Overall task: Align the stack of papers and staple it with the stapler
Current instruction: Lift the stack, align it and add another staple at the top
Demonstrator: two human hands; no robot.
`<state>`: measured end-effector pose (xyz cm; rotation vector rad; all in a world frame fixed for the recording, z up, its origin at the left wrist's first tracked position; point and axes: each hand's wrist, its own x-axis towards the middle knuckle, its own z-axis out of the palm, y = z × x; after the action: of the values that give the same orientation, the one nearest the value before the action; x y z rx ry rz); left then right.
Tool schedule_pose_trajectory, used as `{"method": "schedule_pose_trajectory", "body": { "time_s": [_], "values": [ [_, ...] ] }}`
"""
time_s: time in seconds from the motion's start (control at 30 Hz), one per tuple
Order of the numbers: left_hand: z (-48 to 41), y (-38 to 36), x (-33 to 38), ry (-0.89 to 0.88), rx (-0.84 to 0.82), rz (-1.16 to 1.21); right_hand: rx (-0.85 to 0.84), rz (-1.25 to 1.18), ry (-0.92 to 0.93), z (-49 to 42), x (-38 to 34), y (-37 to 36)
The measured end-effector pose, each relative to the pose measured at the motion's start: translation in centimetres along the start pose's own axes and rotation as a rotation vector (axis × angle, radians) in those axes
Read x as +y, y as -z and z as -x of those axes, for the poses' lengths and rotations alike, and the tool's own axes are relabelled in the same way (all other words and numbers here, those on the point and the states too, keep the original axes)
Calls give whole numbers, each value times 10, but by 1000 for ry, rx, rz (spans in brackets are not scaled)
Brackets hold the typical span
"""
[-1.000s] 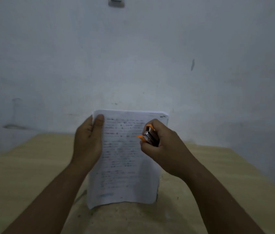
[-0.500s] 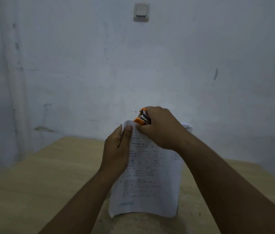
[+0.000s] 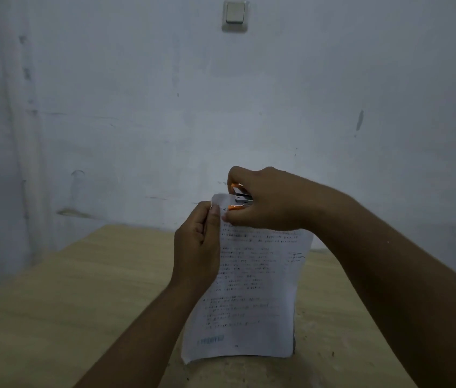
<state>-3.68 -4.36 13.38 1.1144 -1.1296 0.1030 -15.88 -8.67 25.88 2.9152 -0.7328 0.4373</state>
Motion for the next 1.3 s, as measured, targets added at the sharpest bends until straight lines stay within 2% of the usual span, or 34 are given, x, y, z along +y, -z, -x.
{"method": "schedule_pose_trajectory", "body": {
  "time_s": [0.13,0.27,0.4,0.53,0.67,0.83,1.07,1.3],
  "values": [
    [1,-3,6,-56,41,-43,10,195,79,-1,-5,13],
    [1,-6,8,-113,74,-117,0,257,93,-5,-9,20],
    [2,-8,11,-155,74,-127,-27,174,76,-5,-4,27],
    [1,-8,12,-168,71,-153,-32,-75,39,-5,6,32],
    [0,-8,11,-146,68,-154,7,-8,62,-6,9,34],
    [0,-8,11,-136,78,-152,-148,-66,-50,-3,6,29],
    [2,-8,7,-127,64,-139,-92,64,22,-5,20,24],
    [1,-11,10,-203,65,-166,-176,91,49,-7,14,23]
  ]
}}
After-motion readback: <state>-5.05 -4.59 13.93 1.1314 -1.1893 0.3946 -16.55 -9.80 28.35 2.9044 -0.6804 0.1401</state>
